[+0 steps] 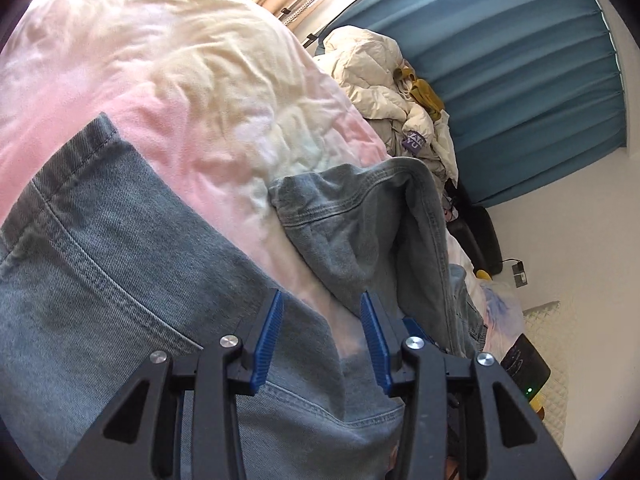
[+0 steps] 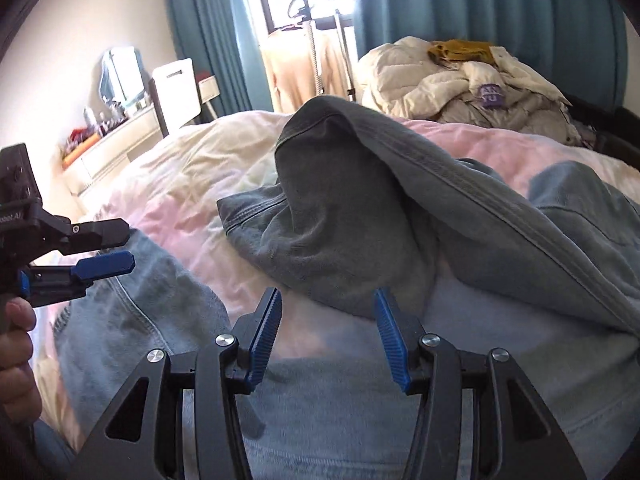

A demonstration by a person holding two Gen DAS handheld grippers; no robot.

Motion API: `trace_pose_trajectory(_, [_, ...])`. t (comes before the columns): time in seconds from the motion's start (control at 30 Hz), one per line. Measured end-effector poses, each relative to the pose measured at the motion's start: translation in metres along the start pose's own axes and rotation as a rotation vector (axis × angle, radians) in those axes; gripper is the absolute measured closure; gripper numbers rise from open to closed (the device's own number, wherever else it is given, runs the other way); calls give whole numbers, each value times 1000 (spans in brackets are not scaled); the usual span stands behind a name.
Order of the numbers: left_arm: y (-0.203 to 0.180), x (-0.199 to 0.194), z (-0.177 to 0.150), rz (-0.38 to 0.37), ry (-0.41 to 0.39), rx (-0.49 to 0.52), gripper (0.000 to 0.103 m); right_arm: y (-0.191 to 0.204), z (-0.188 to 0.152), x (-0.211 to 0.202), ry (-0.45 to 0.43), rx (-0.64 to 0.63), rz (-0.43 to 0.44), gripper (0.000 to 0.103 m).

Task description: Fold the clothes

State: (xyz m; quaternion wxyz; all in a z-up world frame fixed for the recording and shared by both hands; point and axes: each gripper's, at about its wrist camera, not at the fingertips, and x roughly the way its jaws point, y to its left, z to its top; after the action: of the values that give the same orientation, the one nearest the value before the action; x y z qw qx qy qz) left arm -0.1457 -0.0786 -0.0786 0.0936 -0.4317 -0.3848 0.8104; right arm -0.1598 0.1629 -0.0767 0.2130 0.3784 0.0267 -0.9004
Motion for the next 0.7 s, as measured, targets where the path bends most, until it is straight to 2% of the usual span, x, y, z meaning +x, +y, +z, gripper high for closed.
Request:
trace_pose_trajectory(0.1, [10,10,8,-2,-8,-9,62,18,7,33,1,-111,-1,54])
trace_pose_trajectory(0.23, [19,23,16,13,-20,-6,62,38,6,70,31,-239,-74,54])
trace_pose_trajectory(0.43, [31,38,15,-1,7,-41,62,58,-3,86,61,-396,-155,51])
trace_pose_trajectory(0.5, [30,35,14,-8,-2,-35,62,58,-3,86,61,-409,-165,63])
trace_pose_trajectory(0.53, [28,33,13,-12,-7,-31,62,55,-2,85,58,-392,-160,84])
trace_pose_trajectory(0.57, [27,31,12,-16,-11,-27,62,52,0,83,55,-375,-156,91])
trace_pose_trajectory(0.63, [25,26,7,-36,-18,-22,62,40,9,66,12,-283,-113,99])
trace_pose_trajectory(0.7, [22,22,1,-64,-23,-14,62,27,20,47,-35,-184,-65,100])
